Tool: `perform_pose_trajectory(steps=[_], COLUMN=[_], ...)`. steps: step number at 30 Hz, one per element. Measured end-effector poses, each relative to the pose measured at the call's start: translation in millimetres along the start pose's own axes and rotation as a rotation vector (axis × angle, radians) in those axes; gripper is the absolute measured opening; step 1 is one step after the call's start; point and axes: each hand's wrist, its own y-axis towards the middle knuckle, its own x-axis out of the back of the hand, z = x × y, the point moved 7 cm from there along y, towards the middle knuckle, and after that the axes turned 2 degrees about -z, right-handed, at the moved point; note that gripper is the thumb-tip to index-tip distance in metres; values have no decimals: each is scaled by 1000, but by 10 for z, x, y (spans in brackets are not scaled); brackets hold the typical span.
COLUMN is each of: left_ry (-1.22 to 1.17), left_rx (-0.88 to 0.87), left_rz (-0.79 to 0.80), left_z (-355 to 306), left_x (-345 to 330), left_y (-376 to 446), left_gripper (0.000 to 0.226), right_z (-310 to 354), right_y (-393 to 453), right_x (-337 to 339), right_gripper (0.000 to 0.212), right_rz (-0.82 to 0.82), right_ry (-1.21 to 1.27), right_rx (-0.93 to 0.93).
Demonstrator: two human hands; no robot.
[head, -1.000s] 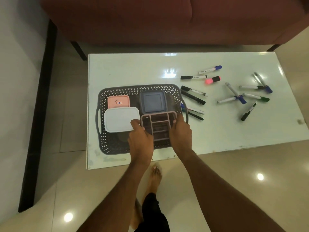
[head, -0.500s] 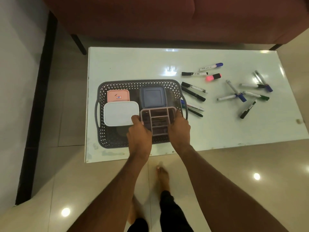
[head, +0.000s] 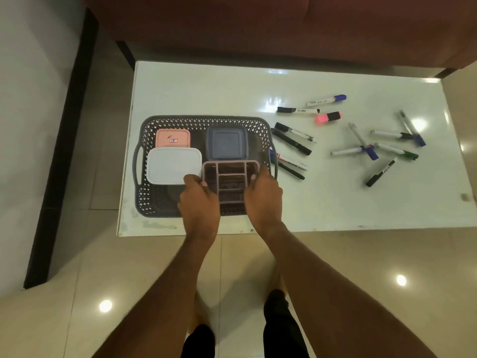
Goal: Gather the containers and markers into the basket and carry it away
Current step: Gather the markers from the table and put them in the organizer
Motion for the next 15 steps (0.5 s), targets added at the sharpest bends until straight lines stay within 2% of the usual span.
perform_pose_trajectory(steps=[3,7,10,15], left_ry=[-10,-25,-86,-169], left_rx=[33,-61,-138,-191], left_rz=[-126,-305,-321,-250], left_z=[-42,-344,-728,-1366], left_x=[115,188,12,-565], left_y=[-89,-219,-339,-540], left_gripper=[24,24,19,17], right_z=[94,121,-8,-422], right_y=[-12,56,249,736], right_x=[216,617,894,1252], right_gripper=[28,38,36,29], right_rz=[-60,-133,-171,-162], right_ry=[-132,-167,-194,-265], right_rx=[128,291,328,309])
